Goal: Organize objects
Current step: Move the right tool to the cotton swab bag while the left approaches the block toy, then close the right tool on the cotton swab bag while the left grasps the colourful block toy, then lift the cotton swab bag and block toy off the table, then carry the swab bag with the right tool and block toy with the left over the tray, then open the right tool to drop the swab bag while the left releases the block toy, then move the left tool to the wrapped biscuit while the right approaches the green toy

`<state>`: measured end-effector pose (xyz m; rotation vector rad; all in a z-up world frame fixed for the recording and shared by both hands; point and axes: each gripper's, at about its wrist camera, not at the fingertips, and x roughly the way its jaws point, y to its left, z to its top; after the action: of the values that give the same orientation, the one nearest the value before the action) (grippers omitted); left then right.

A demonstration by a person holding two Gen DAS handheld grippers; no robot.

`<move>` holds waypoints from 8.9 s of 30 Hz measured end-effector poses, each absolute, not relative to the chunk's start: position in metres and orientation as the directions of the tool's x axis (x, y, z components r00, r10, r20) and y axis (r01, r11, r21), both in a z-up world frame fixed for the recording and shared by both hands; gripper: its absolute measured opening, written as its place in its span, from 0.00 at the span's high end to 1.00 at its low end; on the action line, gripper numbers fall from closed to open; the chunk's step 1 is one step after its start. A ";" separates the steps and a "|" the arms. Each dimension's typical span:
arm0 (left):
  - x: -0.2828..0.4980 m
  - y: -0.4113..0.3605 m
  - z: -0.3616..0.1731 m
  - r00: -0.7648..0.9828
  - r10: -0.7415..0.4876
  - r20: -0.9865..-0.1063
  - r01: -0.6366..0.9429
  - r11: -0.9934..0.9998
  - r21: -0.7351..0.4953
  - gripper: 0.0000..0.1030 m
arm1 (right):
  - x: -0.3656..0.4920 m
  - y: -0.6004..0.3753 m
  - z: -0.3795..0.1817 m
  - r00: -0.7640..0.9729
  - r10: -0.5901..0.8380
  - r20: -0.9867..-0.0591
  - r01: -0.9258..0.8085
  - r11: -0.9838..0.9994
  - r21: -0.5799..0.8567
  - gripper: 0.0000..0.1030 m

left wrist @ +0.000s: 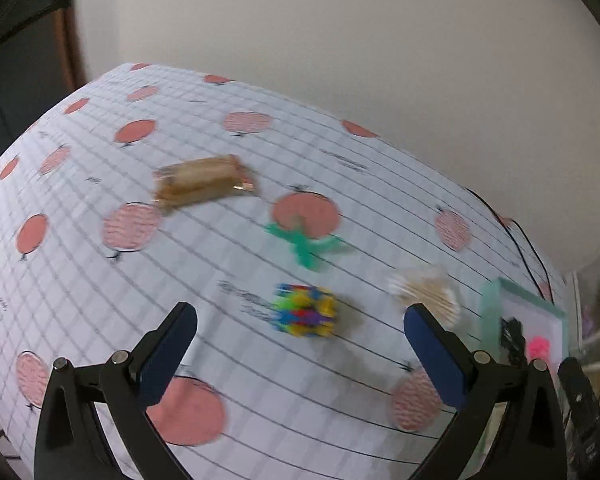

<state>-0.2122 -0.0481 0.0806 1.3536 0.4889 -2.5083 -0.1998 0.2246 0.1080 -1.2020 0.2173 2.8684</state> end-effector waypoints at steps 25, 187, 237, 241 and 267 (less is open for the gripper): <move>-0.225 -0.077 0.040 -0.481 0.095 -0.872 0.342 -0.895 -0.286 0.00 | -0.228 0.121 0.057 -0.598 -0.131 -0.791 0.137 -0.989 0.060 0.06; -0.209 0.204 0.070 -0.396 0.364 -0.843 -0.293 -0.920 -0.260 0.57 | -0.211 0.349 0.063 -0.610 0.055 -0.790 -0.273 -0.951 0.144 0.62; -0.225 0.125 0.076 -0.435 0.237 -0.869 -0.069 -0.971 -0.230 0.42 | -0.214 0.329 0.078 -0.577 0.045 -0.816 -0.231 -0.967 0.110 0.43; -0.229 0.114 0.071 -0.446 0.201 -0.872 -0.024 -0.977 -0.213 0.37 | -0.212 0.314 0.079 -0.575 0.042 -0.817 -0.204 -0.975 0.093 0.38; -0.234 0.089 0.058 -0.505 0.132 -0.853 0.089 -0.975 -0.204 0.01 | -0.209 0.300 0.071 -0.585 0.037 -0.810 -0.170 -0.982 0.078 0.00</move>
<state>-0.2337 0.0888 0.0585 1.5758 0.3519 -2.7243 -0.2090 0.2999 0.0709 -1.3697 0.2225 2.6880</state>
